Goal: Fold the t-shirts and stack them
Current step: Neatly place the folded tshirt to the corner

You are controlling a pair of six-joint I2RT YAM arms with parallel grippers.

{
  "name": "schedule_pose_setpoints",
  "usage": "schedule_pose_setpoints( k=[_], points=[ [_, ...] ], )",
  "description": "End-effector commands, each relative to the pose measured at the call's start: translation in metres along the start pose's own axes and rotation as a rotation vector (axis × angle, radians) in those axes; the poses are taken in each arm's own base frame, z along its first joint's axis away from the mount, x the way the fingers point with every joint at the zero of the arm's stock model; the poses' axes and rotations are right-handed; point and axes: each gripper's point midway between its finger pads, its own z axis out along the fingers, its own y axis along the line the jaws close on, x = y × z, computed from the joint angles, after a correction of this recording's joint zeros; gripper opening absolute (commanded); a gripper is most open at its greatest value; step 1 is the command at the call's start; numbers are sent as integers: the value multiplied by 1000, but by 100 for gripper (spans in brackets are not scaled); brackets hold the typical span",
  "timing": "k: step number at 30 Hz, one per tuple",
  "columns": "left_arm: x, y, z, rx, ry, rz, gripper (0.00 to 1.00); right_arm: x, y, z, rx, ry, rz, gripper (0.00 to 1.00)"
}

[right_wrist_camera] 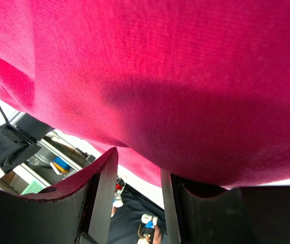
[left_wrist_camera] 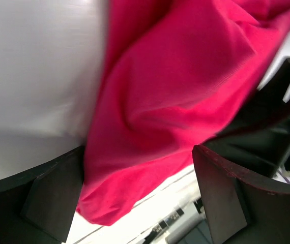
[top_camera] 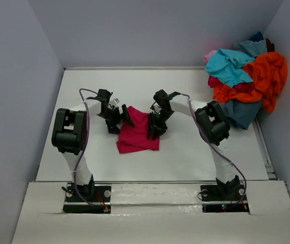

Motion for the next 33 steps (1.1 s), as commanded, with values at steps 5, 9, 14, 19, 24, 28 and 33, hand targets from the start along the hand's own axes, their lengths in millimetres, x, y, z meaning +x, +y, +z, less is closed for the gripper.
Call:
schedule_pose_setpoints(
  k=[5, 9, 14, 19, 24, 28, 33],
  points=[
    [18, 30, 27, -31, 54, 2, 98, -5, -17, 19, 69, 6, -24, 45],
    [16, 55, 24, -172, 0, -32, 98, -5, -18, 19, 71, 6, -24, 45],
    [18, 60, 28, -188, 1, -61, 98, -5, -19, 20, 70, 10, -26, 45],
    [25, 45, 40, -116, 61, -49, 98, -4, -21, 22, 73, 14, -27, 45],
    [30, 20, 54, -37, 129, 9, 98, -5, -22, 24, 74, 15, -25, 45],
    [34, 1, 63, -5, 160, 50, 98, -7, -21, 24, 73, 13, -26, 45],
    [39, -4, 69, 4, 169, 56, 88, -8, -22, 25, 75, 13, -24, 45]
  ],
)
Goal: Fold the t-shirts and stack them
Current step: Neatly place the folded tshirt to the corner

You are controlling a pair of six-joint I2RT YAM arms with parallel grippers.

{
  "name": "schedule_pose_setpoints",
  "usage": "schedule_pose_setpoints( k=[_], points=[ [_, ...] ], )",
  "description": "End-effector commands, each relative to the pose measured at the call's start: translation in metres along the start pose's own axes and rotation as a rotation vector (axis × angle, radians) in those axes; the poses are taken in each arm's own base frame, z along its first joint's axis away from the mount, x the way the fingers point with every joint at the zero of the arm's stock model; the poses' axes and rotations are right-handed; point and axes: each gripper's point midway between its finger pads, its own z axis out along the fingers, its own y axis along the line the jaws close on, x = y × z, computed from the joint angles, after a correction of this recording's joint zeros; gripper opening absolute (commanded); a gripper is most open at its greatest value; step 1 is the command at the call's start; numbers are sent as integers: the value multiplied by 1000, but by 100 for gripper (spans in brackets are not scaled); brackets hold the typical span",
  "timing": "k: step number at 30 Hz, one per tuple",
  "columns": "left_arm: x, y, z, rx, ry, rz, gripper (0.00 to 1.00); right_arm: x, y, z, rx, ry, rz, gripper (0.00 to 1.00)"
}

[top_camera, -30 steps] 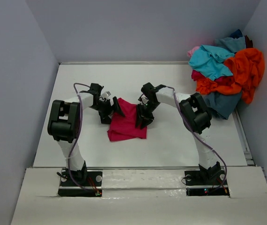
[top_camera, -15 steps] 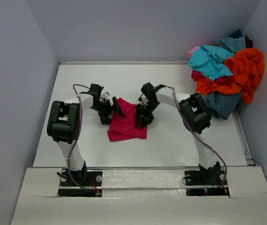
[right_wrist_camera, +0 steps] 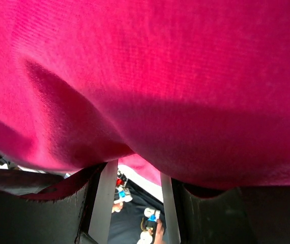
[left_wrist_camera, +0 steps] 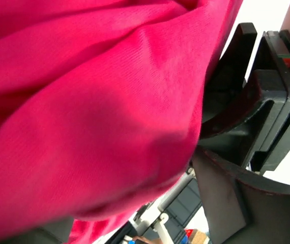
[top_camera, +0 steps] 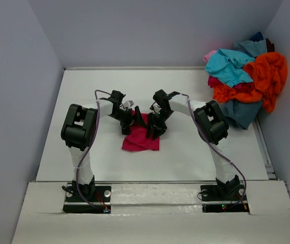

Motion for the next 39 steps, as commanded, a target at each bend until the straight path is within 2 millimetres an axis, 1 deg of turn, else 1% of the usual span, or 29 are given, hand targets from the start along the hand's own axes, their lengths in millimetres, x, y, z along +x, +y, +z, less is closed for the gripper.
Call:
schedule_pose_setpoints(
  k=[1, 3, 4, 5, 7, 11, 13, 14, 16, 17, 18, 19, 20, 21, 23, 25, 26, 27, 28, 29, 30, 32, 33, 34, 35, 36, 37, 38, 39],
  points=[
    [5, 55, 25, -174, -3, 7, 79, -7, -23, 23, 83, -6, -28, 45],
    [8, 58, 25, -179, -4, 0, 59, -7, -22, 22, 81, -10, -27, 45],
    [8, 58, 25, -180, -6, 0, 39, -7, -23, 23, 81, -8, -26, 45],
    [8, 58, 24, -181, -8, 1, 26, -6, -23, 23, 81, -8, -23, 45],
    [7, 60, 22, -200, -21, 0, 6, -6, -24, 23, 82, -9, -23, 45],
    [-1, 61, 15, -247, -71, 20, 6, -9, -26, 17, 113, -46, -34, 45],
    [-13, 65, 5, -319, -138, 44, 6, -12, -26, 12, 132, -83, -34, 45],
    [-21, 65, 0, -347, -169, 54, 6, -17, -24, 1, 156, -134, -44, 45],
    [-31, 68, -11, -393, -227, 51, 6, -22, -22, -10, 180, -197, -42, 52],
    [-37, 67, -15, -392, -247, 44, 6, -24, -19, -23, 198, -252, -53, 56],
    [-40, 65, -16, -395, -260, 43, 6, -25, -16, -30, 198, -288, -50, 65],
    [-44, 65, -20, -396, -272, 36, 6, -27, -11, -39, 192, -329, -59, 70],
    [-47, 64, -22, -402, -285, 41, 6, -33, -7, -50, 194, -393, -74, 76],
    [-54, 61, -26, -412, -310, 51, 6, -30, 3, -68, 181, -453, -90, 86],
    [-62, 57, -35, -419, -343, 61, 6, -35, 9, -90, 199, -541, -104, 93],
    [-74, 48, -44, -428, -389, 83, 6, -36, 18, -110, 202, -600, -121, 94],
    [-80, 47, -51, -433, -409, 89, 6, -35, 16, -113, 217, -604, -121, 95],
    [-88, 41, -59, -448, -438, 99, 6, -36, 16, -116, 229, -607, -122, 95],
    [-93, 40, -63, -461, -452, 109, 6, -35, 13, -114, 246, -594, -114, 96],
    [-103, 34, -74, -465, -488, 115, 6, -35, 9, -112, 257, -583, -110, 96],
    [-104, 36, -76, -481, -494, 115, 6, -34, 7, -109, 261, -574, -106, 96],
    [-125, 31, -101, -519, -585, 118, 6, -32, 2, -102, 264, -552, -97, 96],
    [-127, 26, -105, -512, -598, 124, 6, -30, -1, -99, 265, -544, -91, 96],
    [-134, 25, -118, -530, -644, 123, 6, -28, -4, -96, 268, -536, -84, 96],
    [-140, 24, -127, -529, -672, 120, 6, -27, -6, -94, 269, -531, -83, 96],
    [-145, 17, -133, -523, -698, 132, 6, -26, -7, -93, 269, -526, -82, 96],
    [-151, 17, -144, -540, -733, 128, 6, -25, -9, -91, 274, -520, -79, 96],
    [-157, 13, -155, -537, -762, 129, 6, -24, -12, -89, 280, -512, -75, 96],
    [-162, 14, -162, -566, -790, 130, 6, -23, -13, -88, 283, -508, -76, 96]
  ],
)
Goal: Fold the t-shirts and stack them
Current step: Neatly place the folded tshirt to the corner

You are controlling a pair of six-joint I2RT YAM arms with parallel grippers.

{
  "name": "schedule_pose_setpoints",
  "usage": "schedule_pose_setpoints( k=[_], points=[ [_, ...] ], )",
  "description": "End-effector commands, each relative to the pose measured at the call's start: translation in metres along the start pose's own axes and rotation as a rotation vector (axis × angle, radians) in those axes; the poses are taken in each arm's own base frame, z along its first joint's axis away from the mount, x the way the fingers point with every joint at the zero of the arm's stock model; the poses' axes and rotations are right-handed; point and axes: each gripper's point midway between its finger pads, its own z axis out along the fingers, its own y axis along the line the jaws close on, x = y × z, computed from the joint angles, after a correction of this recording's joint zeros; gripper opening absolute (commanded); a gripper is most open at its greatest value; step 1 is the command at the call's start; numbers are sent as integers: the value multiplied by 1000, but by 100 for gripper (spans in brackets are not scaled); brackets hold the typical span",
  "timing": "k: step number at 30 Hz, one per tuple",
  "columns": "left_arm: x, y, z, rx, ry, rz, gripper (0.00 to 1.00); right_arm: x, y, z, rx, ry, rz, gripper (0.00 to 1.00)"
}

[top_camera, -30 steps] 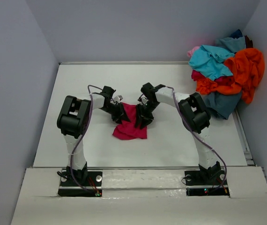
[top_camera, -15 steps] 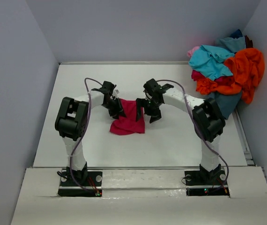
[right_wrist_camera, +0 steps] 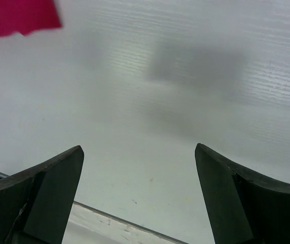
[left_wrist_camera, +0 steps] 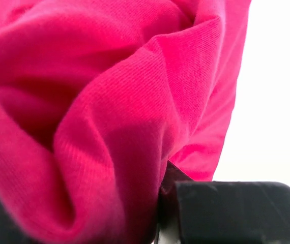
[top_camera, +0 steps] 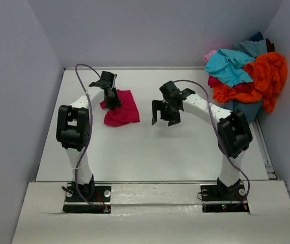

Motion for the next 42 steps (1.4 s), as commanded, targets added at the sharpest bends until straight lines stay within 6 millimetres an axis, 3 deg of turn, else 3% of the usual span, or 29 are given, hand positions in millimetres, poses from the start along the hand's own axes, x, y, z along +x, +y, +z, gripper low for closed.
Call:
schedule_pose_setpoints(
  k=[1, 6, 16, 26, 36, 42],
  points=[
    [-65, 15, -40, -86, -215, 4, 6, 3, -7, 4, 30, 2, 0, 97],
    [-98, 39, -45, -106, -268, -63, 6, 6, -11, 2, 45, 6, -7, 97],
    [-149, 103, -38, -131, -335, -221, 6, 13, -17, 5, 69, 42, -18, 97],
    [-196, 95, -23, -54, -365, -288, 6, 19, -23, 7, 91, 74, -33, 97],
    [-222, 132, -16, -54, -411, -398, 6, 22, -25, 5, 102, 90, -46, 98],
    [-236, 141, -19, -36, -477, -442, 6, 26, -29, 3, 117, 101, -47, 98]
  ],
)
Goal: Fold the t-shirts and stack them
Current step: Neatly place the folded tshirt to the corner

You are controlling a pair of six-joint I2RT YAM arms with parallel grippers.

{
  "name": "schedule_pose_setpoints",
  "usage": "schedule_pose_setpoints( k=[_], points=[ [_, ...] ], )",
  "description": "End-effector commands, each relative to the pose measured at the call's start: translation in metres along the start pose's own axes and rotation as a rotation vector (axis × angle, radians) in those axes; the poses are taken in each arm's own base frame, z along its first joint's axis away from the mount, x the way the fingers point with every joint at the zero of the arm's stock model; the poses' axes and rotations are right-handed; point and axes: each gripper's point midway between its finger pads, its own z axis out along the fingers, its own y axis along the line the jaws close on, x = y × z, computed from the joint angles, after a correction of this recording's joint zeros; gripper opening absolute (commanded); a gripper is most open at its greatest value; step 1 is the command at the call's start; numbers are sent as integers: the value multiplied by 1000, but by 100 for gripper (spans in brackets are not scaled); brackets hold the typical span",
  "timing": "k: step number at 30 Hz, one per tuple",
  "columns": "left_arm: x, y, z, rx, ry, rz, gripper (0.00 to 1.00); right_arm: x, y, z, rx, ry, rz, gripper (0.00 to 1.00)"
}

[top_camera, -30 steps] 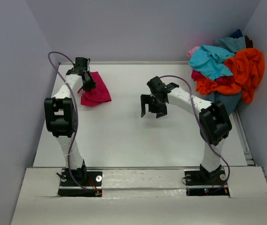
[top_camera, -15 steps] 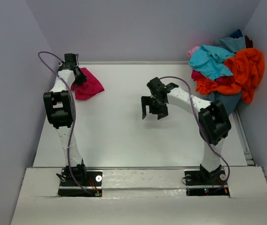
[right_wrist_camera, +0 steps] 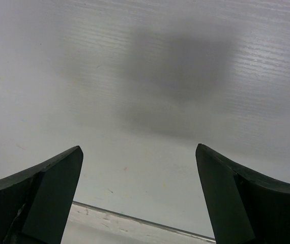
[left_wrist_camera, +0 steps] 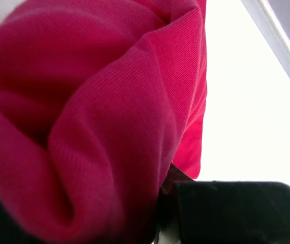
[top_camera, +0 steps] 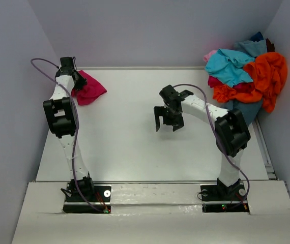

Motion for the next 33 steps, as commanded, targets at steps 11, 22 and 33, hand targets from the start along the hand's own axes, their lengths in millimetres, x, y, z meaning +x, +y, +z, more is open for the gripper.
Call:
schedule_pose_setpoints(
  k=[11, 22, 33],
  points=[
    [-73, -33, -9, 199, -228, -92, 6, 5, -6, -7, 26, 1, -20, 98],
    [-79, -31, 1, 251, -295, -213, 6, 14, -14, -10, 51, 20, -25, 98],
    [-93, -17, -2, 285, -367, -312, 6, 16, -15, -10, 66, 43, -7, 99]
  ],
)
